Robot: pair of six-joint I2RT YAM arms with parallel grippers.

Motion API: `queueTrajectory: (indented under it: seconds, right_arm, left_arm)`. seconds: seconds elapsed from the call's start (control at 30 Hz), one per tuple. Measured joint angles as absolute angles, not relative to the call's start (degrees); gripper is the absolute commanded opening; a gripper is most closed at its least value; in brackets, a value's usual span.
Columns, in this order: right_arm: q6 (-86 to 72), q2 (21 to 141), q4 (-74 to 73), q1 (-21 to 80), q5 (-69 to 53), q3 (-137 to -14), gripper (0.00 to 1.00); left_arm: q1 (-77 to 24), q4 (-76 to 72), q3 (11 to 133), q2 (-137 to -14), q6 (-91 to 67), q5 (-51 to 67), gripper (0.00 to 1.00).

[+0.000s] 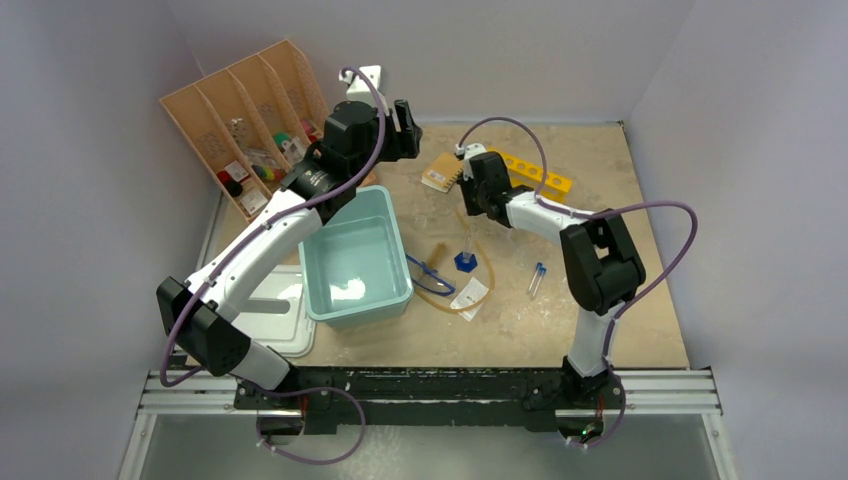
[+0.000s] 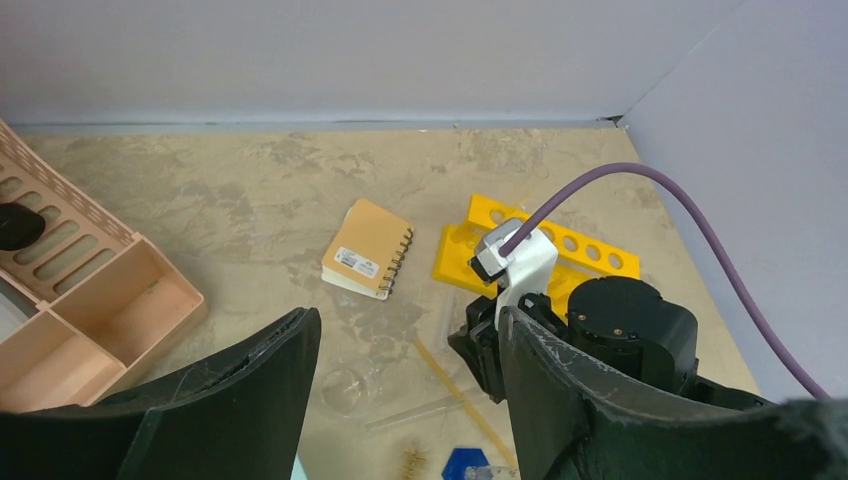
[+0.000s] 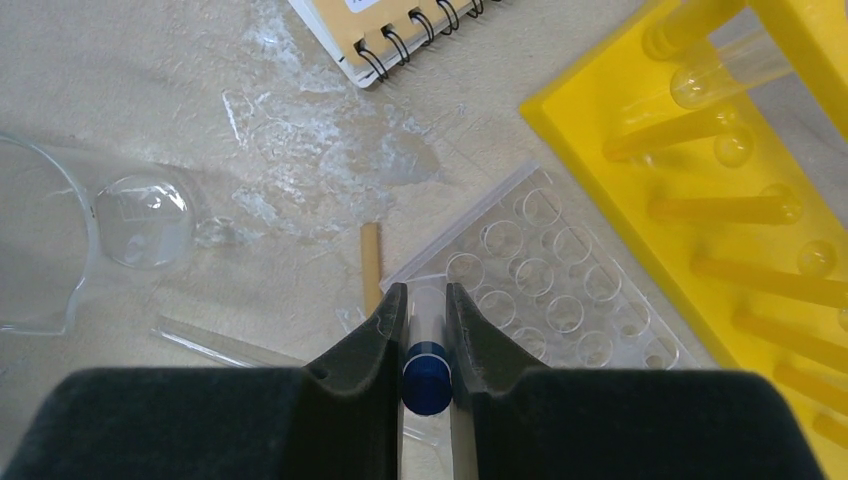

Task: Organize the chemistry lab equipment

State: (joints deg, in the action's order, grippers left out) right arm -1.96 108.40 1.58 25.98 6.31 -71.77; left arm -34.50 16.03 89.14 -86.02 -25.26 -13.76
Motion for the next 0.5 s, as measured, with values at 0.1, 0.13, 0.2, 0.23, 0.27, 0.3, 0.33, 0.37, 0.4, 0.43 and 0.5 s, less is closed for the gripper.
queueTrajectory:
  seconds: [0.1, 0.13, 0.2, 0.23, 0.27, 0.3, 0.33, 0.37, 0.4, 0.43, 0.5]
  right_arm:
    - [-1.9, 108.5, 1.7, 26.0, 7.0, -71.8, 0.16]
    - [-1.9, 108.5, 1.8, 26.0, 7.3, -71.8, 0.16]
    - [-1.8, 108.5, 1.8, 26.1, 8.1, -71.8, 0.16]
    - [-1.7, 108.5, 1.8, 26.1, 8.3, -71.8, 0.16]
    - [-1.7, 108.5, 1.8, 26.2, 8.4, -71.8, 0.16]
    - [-1.5, 108.5, 1.6, 26.2, 8.4, -71.8, 0.16]
    - [-1.4, 108.5, 1.3, 26.2, 8.2, -72.0, 0.16]
    - [-1.3, 108.5, 0.6, 26.1, 7.9, -72.3, 0.16]
    - [-1.3, 108.5, -0.1, 26.1, 7.8, -72.5, 0.16]
    - [-1.2, 108.6, -0.9, 26.1, 7.6, -72.8, 0.16]
    - [-1.0, 108.6, -2.0, 26.1, 6.8, -73.3, 0.16]
  left_arm:
    - [-34.5, 16.1, 89.1, -86.0, -24.8, -13.8, 0.65]
    - [-34.5, 16.1, 89.1, -86.0, -24.6, -13.8, 0.65]
    - [-34.5, 16.2, 89.1, -86.0, -24.4, -13.8, 0.65]
    - [-34.5, 16.2, 89.1, -86.0, -24.4, -13.8, 0.65]
    - [-34.5, 16.3, 89.1, -86.0, -24.4, -13.8, 0.65]
    - [-34.5, 16.4, 89.1, -86.0, -24.3, -13.8, 0.65]
    - [-34.5, 16.5, 89.1, -86.0, -24.3, -13.8, 0.65]
    - [-34.5, 16.6, 89.1, -86.0, -24.3, -13.8, 0.65]
    - [-34.5, 16.8, 89.1, -86.0, -24.3, -13.8, 0.65]
    - [-34.5, 16.9, 89.1, -86.0, -24.3, -13.8, 0.65]
    - [-34.5, 17.1, 89.1, -86.0, -24.3, -13.9, 0.65]
